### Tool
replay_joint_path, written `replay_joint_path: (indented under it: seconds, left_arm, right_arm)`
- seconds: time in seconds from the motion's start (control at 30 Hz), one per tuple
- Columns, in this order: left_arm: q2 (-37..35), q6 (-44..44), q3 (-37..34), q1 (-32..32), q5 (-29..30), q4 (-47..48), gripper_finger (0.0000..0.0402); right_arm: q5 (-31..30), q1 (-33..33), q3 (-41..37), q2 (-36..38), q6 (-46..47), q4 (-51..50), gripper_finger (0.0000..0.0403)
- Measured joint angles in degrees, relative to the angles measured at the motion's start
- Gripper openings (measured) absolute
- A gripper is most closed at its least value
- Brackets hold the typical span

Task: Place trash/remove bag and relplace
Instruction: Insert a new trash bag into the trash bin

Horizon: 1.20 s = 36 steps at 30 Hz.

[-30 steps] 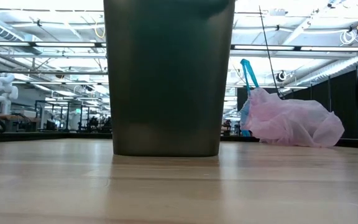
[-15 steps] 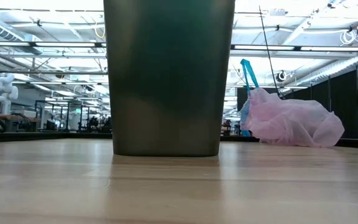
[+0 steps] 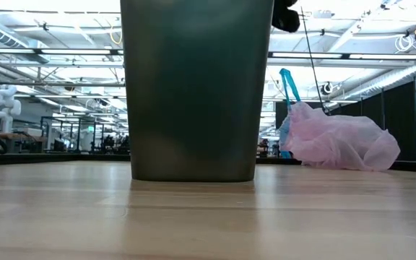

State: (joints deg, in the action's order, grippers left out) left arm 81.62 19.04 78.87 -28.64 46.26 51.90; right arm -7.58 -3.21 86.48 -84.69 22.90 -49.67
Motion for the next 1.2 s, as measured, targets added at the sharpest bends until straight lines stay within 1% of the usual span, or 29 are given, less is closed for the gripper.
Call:
replay_joint_path:
  seconds: [0.13,0.3,0.4,0.57,0.63,0.8,0.93,1.13,1.2]
  left_arm:
    - [0.0,2.62,-1.45,0.0,1.2,1.05,0.0]
    - [0.0,5.69,-3.76,0.0,1.24,1.19,0.0]
    - [-0.02,7.2,-4.4,-0.25,1.46,1.21,0.0]
    - [-0.02,7.29,-4.41,-1.07,1.68,1.16,0.0]
    - [-0.02,7.46,-4.41,-1.16,1.68,1.16,0.0]
    - [-0.02,7.62,-4.41,-1.14,1.66,1.16,0.0]
    - [-0.02,7.62,-4.43,-1.14,1.65,1.17,0.0]
    - [-0.02,7.62,-4.43,-1.14,1.64,1.16,0.0]
    - [-0.02,7.62,-4.43,-1.14,1.64,1.16,0.0]
  right_arm:
    - [-0.07,-1.69,-0.02,-0.28,0.11,-3.08,0.0]
    - [-0.12,-2.49,-0.06,-0.35,1.08,-4.59,0.0]
    - [-0.17,-2.52,-1.78,-0.46,1.49,-4.33,0.0]
    - [0.57,-2.79,-7.0,-0.61,2.64,-4.02,0.0]
    - [1.98,-2.68,-7.64,-0.63,2.04,-3.94,0.0]
    - [1.86,-0.52,-7.65,1.03,0.16,-4.01,0.0008]
    - [1.71,1.01,-7.63,3.75,0.02,-4.08,0.0043]
    - [1.66,1.42,-7.63,8.9,-0.04,-4.09,0.0132]
    - [1.62,1.4,-7.63,10.83,-1.85,-4.24,0.0159]
